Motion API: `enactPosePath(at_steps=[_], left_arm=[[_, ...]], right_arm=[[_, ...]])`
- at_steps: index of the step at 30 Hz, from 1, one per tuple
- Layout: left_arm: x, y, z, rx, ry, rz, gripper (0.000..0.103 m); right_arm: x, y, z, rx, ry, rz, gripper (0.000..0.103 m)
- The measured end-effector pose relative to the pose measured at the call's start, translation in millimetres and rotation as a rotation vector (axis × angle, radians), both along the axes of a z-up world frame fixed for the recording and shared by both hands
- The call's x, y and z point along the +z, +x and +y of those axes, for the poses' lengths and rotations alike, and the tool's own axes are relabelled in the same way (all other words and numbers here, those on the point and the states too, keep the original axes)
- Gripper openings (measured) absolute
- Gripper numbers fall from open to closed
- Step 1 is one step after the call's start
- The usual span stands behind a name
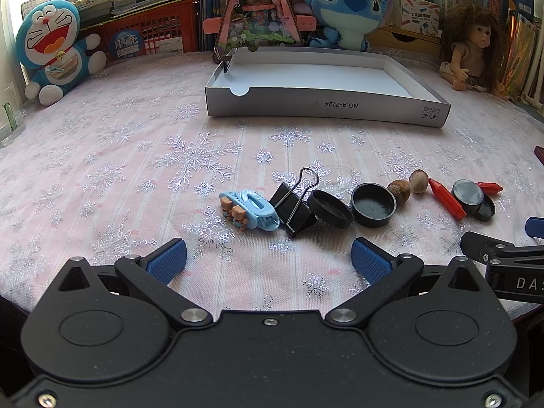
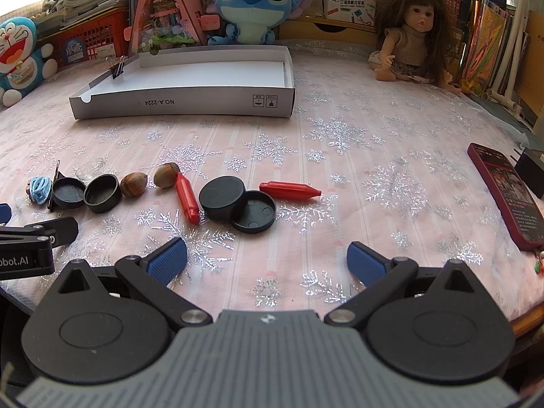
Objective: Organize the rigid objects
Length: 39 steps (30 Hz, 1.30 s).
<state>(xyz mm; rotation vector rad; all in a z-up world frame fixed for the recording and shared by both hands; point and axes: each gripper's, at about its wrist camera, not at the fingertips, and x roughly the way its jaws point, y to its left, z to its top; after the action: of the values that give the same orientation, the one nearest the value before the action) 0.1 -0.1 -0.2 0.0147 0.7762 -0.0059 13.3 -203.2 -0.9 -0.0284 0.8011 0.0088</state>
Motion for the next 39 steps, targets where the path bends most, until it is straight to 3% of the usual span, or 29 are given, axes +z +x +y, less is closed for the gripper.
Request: enactPosePath(at_steps=[11,30,33,35,39], left_arm=[[0,0,1,0.005,0.001,0.004,0.103],[-2,-3,5,-0.037,-0.002,-0.036,0.103],[2,-5,9,-0.061,-0.013,-0.046,0.093],[5,-7,14,-0.067,-0.019,-0.057,0.081],[11,-9,25,-0.055,-0.033,-0.079,0.068]], right_arm=[[0,-1,0,0.001,0.001,-0.006,0.103],[-7,-11,-3,0.027,0.008,-0.11,0.103],[-5,-11,-6,0.037,0.026,-0.105,0.103],[-4,-14,-9,0.05,0.053,-0.128,0.103],[1,-20,-11,0.066,0.041,-0.184,0.101]])
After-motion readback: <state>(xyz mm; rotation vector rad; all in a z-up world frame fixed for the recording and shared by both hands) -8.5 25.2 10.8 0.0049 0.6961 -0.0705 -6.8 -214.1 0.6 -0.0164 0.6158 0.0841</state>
